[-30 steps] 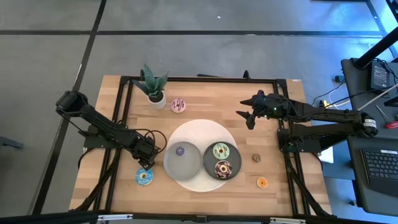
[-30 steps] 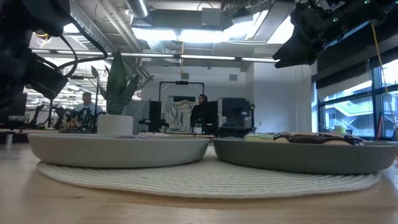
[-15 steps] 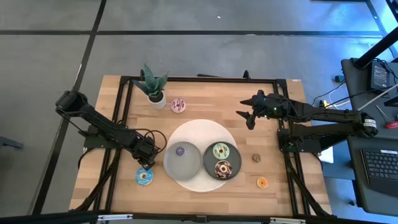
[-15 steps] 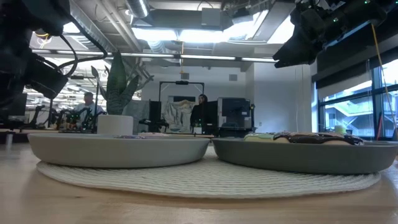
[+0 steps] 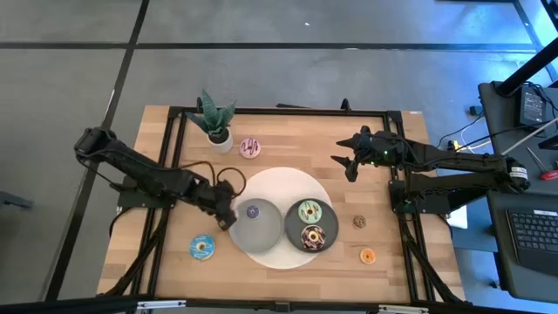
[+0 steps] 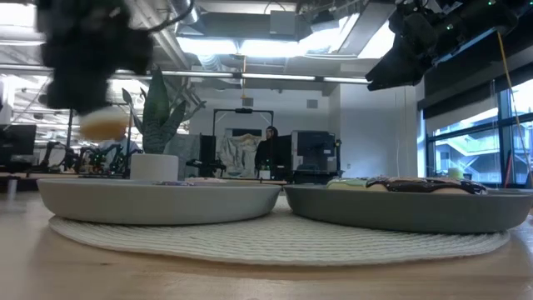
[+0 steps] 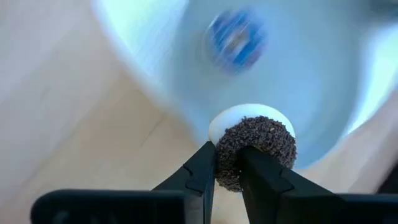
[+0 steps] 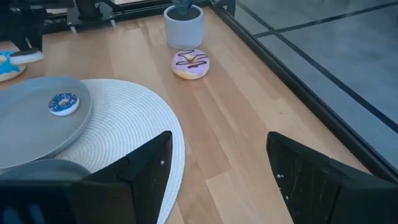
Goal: Pick & Place donuts
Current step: Put the small brown donut on the light gray plate
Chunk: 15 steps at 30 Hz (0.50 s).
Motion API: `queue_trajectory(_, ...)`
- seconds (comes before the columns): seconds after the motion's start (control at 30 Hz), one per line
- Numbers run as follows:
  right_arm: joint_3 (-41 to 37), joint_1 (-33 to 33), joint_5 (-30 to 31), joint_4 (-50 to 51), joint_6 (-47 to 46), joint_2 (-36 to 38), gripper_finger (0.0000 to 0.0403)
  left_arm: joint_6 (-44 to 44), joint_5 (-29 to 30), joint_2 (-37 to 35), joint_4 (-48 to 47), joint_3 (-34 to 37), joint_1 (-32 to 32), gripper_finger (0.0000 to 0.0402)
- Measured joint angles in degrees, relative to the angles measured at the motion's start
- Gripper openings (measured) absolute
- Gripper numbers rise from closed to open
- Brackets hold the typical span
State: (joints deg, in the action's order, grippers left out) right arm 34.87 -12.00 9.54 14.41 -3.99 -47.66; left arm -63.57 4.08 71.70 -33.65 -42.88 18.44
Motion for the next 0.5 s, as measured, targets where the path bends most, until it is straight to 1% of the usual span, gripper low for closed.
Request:
queue_trajectory(0.13, 0.0, -0.01, 0.0, 0.0, -0.15, 0.0, 0.0262, 3.58, 1.66, 0.72, 8.82, -0.08, -1.49, 0.0054)
queue_trajectory(0.27, 0.0, -0.01, 0.0, 0.32, -0.06, 0.0, 0.0262, 7.04, 0.69, 3.52, 11.76, -0.08, -1.64, 0.005)
queue_trajectory(0.33, 0.0, 0.01, 0.0, 0.33, -0.03, 0.0, 0.0262, 7.94, -0.43, 5.65, 13.08, -0.06, -1.36, 0.0048)
queue_trajectory(0.4, 0.0, 0.01, -0.01, 0.33, -0.1, 0.0, 0.0262, 9.4, -2.78, 7.94, 15.34, -0.08, -1.19, 0.0045)
queue_trajectory(0.5, 0.0, 0.01, -0.02, 0.33, -0.04, 0.0, 0.0262, 11.71, -6.34, 11.02, 14.41, -2.33, -1.17, 0.0041)
